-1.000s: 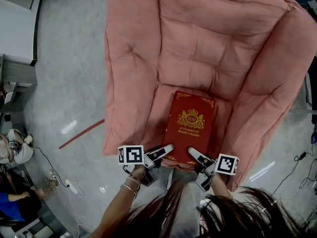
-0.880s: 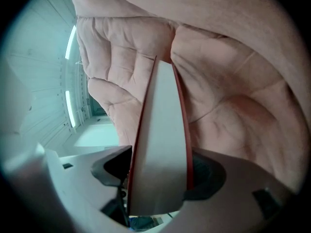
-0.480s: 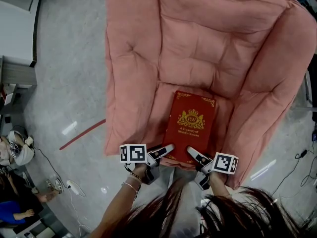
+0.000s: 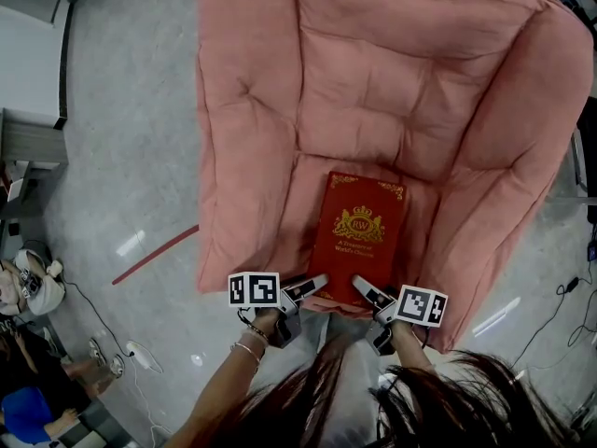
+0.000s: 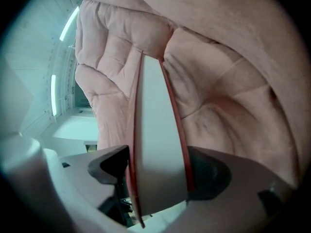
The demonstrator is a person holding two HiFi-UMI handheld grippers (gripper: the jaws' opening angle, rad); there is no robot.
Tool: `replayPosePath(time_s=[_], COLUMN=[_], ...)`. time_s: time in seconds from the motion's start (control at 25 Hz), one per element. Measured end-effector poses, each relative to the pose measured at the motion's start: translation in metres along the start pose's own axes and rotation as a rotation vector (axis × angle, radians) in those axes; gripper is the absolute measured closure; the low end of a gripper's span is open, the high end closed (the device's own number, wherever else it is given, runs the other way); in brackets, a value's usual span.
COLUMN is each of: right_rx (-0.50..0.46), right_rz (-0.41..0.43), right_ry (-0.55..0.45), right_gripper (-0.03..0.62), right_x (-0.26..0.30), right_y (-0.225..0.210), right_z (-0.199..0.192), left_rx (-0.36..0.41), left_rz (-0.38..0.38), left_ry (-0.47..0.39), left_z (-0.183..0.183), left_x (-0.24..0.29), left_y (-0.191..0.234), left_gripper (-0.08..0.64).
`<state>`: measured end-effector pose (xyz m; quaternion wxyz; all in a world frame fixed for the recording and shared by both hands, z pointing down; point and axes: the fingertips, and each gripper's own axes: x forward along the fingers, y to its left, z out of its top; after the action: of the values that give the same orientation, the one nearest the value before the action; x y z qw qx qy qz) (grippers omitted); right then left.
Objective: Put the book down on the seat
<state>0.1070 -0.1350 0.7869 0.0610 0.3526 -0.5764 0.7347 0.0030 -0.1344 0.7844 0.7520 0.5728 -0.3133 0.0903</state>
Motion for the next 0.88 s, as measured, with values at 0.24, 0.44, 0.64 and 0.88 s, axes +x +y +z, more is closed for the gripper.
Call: replayPosePath(time_s=[0.24,0.44,0.64,0.88], right_rx=[0.000,-0.018,-0.055,-0.062], right_rz=[-0.040,-0.084,-0.146,-0.184], right_ry=[-0.017,-0.030,-0.048,-0.073], right_gripper=[0.218,0.215,0.210,0.201], right_x=[0.001,0.001,-0.001,-0.001], right_y=[-0.006,-0.008,-0.014,-0.020], right_z=[-0.001,0.000,0.000,-0.002], left_rx=[-0.001,0.005,0.015,0.020], left_rz=[0.004,0.001,0.007,0.007], left_ry=[0.023,0.035,0.027,0.036], left_z=[-0.001,0.003,0.007,0.006], left_x=[0.000,-0.002,-0.004,-0.007], left_y=[0.005,0.003,0.002,0.003], left_gripper=[0.253,0.253,0.253,0.253])
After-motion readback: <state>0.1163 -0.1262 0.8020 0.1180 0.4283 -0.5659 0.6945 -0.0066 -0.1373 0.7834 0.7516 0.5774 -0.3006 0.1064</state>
